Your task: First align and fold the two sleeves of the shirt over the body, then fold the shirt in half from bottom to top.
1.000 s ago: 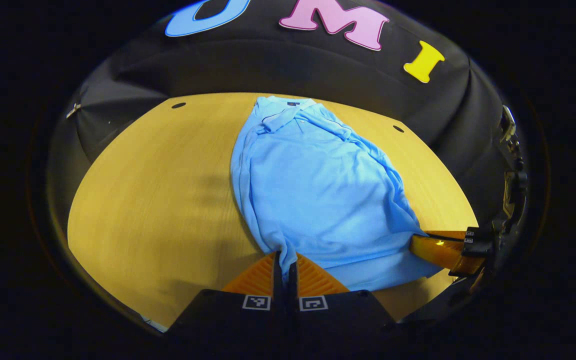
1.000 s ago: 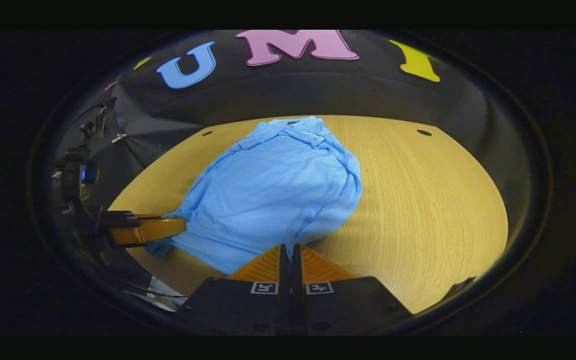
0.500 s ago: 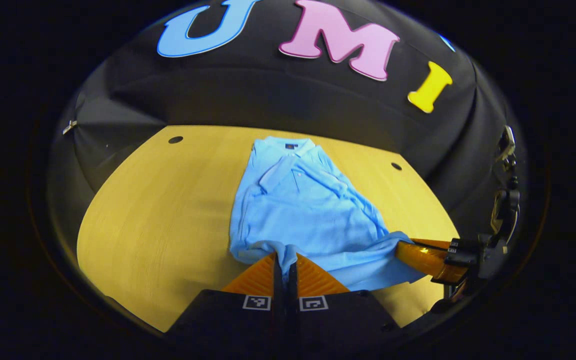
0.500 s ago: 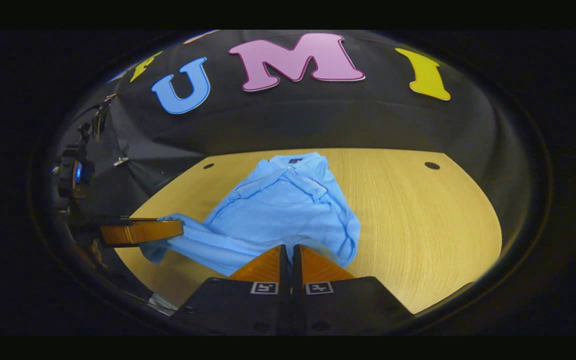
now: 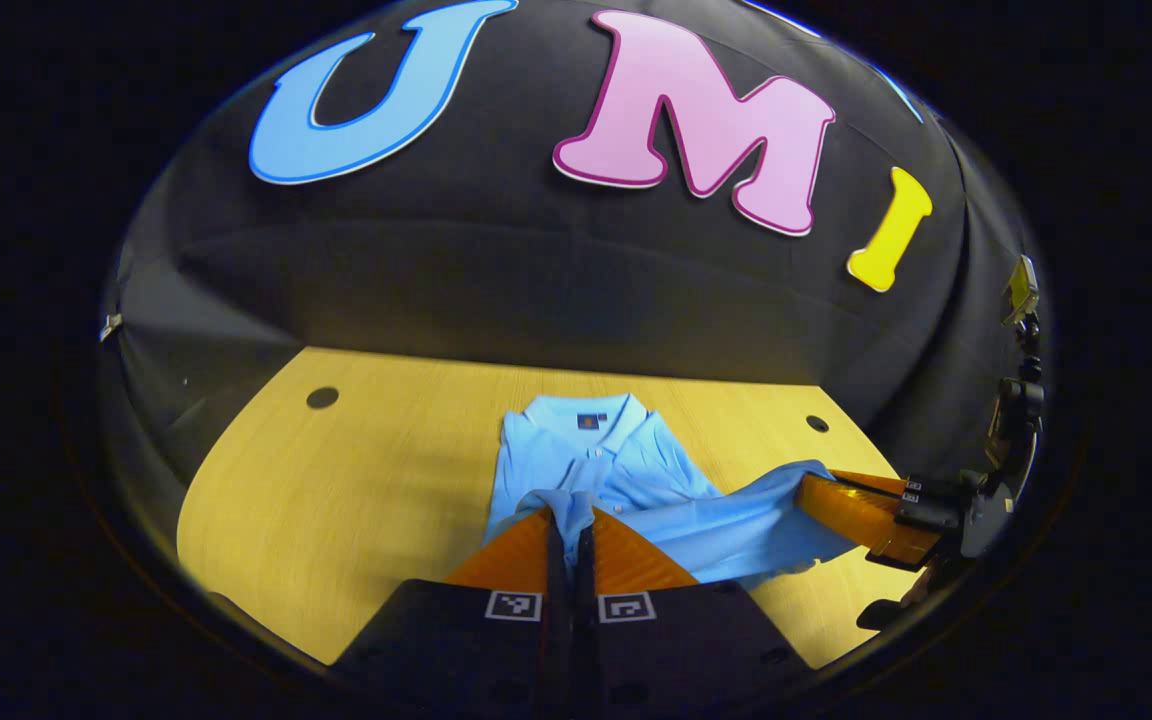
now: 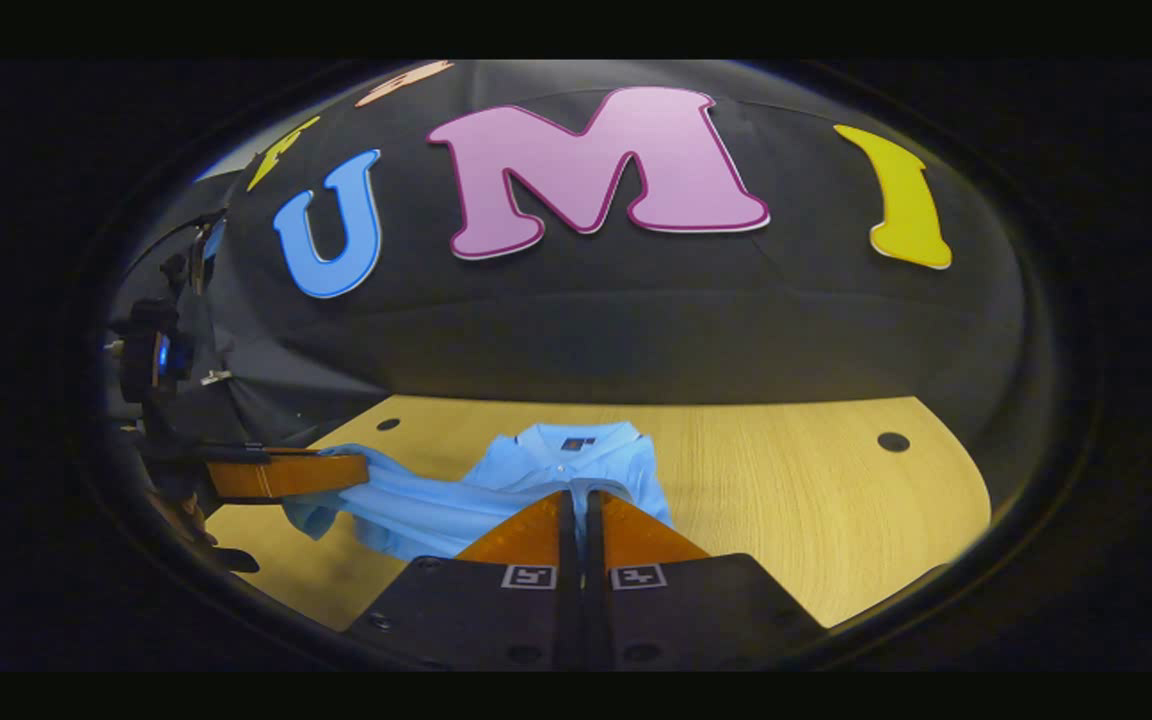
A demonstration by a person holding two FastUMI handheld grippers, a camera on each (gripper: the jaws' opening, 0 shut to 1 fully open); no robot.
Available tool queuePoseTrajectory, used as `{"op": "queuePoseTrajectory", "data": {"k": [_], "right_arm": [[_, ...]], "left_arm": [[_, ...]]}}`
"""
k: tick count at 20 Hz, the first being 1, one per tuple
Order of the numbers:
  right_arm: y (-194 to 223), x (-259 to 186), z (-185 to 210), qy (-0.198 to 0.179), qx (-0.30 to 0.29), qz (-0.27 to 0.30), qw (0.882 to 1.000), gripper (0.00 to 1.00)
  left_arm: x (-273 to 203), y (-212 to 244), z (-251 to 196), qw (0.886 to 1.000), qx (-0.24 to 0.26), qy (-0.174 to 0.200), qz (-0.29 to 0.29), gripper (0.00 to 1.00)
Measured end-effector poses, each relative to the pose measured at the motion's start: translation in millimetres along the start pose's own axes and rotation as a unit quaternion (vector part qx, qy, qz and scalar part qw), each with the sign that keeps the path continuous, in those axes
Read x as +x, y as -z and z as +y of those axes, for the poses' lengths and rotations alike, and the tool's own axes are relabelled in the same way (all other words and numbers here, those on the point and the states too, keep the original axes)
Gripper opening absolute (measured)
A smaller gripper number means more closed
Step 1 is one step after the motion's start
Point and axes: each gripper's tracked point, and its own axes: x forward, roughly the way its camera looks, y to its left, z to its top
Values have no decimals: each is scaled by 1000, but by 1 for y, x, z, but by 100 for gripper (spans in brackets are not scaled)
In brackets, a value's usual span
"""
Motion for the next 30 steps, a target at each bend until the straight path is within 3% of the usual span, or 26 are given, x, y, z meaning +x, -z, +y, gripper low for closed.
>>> {"op": "queuePoseTrajectory", "data": {"k": [2,4,5,8,9,11,12,13,14,15,18,20,22,25,28,30], "right_arm": [[-18,28,-10,5,-7,-16,1000,0],[-30,59,-18,6,-10,-23,1000,2],[-36,73,-22,8,-14,-27,1000,3],[-48,116,-30,13,-26,-38,999,5],[-49,130,-33,15,-29,-40,999,0],[-43,158,-34,15,-24,-35,999,0],[-36,171,-35,17,-21,-26,999,5],[-28,185,-38,24,-23,-19,999,5],[-20,196,-42,36,-26,-10,999,0],[-10,205,-47,46,-25,2,999,5],[15,219,-59,78,-36,24,996,5],[25,217,-68,98,-56,34,993,20],[24,207,-65,94,-53,29,994,41],[28,166,-72,108,-34,23,993,51],[16,111,-76,132,-24,2,991,100],[-2,72,-79,147,-43,-21,988,99]], "left_arm": [[25,-21,4,1000,15,4,-12,6],[55,-35,9,999,28,5,-17,2],[70,-42,11,999,34,5,-19,6],[116,-55,22,999,37,8,-24,6],[132,-56,25,999,34,13,-23,6],[162,-51,39,999,27,8,-15,6],[177,-48,47,1000,27,5,-11,6],[191,-44,50,999,30,9,-7,11],[205,-37,52,999,39,14,-3,6],[216,-30,57,999,50,7,5,7],[228,-15,60,998,65,0,16,18],[225,-18,61,998,64,-8,8,41],[214,-30,61,998,57,-21,-17,64],[176,-41,55,996,67,-32,-52,100],[118,-47,43,993,74,-39,-89,100],[74,-48,35,991,71,-37,-108,100]]}}
